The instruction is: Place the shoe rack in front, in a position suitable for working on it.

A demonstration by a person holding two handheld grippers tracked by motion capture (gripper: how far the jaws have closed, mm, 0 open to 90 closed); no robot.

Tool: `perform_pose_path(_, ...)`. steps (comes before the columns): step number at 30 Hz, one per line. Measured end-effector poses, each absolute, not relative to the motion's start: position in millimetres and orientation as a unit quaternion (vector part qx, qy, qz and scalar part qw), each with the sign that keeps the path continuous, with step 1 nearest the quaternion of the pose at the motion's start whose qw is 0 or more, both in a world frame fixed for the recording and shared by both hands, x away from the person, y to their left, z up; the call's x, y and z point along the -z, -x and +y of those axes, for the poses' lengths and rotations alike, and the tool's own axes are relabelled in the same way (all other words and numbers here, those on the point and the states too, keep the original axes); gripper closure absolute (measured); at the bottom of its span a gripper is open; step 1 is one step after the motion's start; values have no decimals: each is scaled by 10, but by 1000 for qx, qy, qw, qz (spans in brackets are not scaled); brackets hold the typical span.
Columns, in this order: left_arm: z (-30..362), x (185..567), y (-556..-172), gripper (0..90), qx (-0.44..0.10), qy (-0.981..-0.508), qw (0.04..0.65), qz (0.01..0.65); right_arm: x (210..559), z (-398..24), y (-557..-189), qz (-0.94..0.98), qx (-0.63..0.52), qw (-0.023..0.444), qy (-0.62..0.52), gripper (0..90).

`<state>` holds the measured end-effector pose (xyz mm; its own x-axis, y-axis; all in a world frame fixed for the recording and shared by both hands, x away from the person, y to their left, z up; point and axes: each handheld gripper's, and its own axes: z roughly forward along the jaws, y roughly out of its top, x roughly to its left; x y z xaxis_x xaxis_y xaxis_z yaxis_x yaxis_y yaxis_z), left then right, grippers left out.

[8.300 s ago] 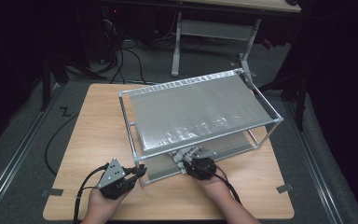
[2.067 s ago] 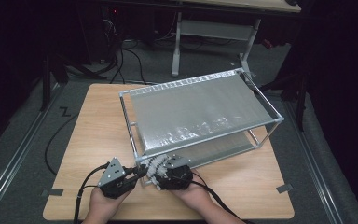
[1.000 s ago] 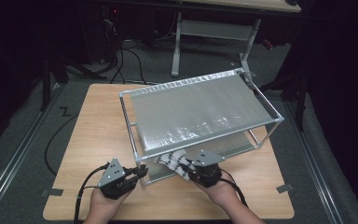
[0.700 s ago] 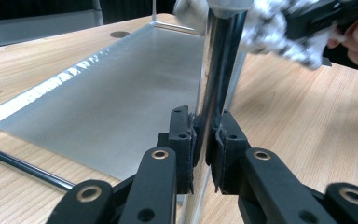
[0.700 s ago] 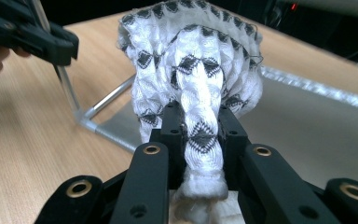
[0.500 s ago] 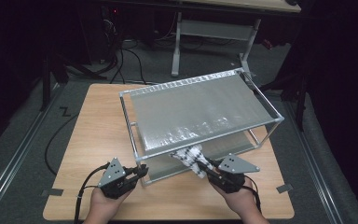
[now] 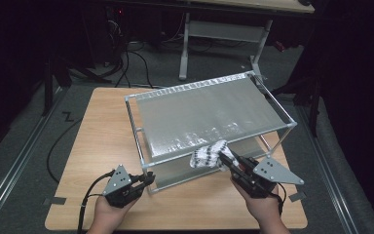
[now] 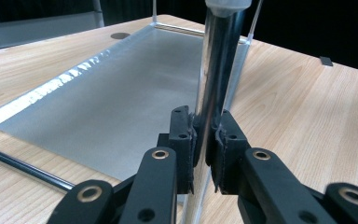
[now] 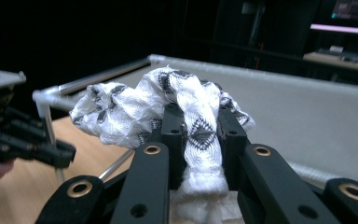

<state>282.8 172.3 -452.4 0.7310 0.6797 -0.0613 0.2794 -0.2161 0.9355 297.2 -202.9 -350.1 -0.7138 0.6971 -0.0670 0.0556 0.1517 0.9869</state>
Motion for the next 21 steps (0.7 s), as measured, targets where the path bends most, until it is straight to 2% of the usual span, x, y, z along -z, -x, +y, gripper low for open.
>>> perform_pose_path(8, 1722, 4525, -2826, 805, -184, -757, 541, 317, 3303, -2115, -3038, 688, -607, 295, -268, 774)
perform_pose_path(21, 1721, 4515, -2823, 806, -186, -763, 536, 308, 3370, -2117, -3479, 674, -588, 315, -316, 769)
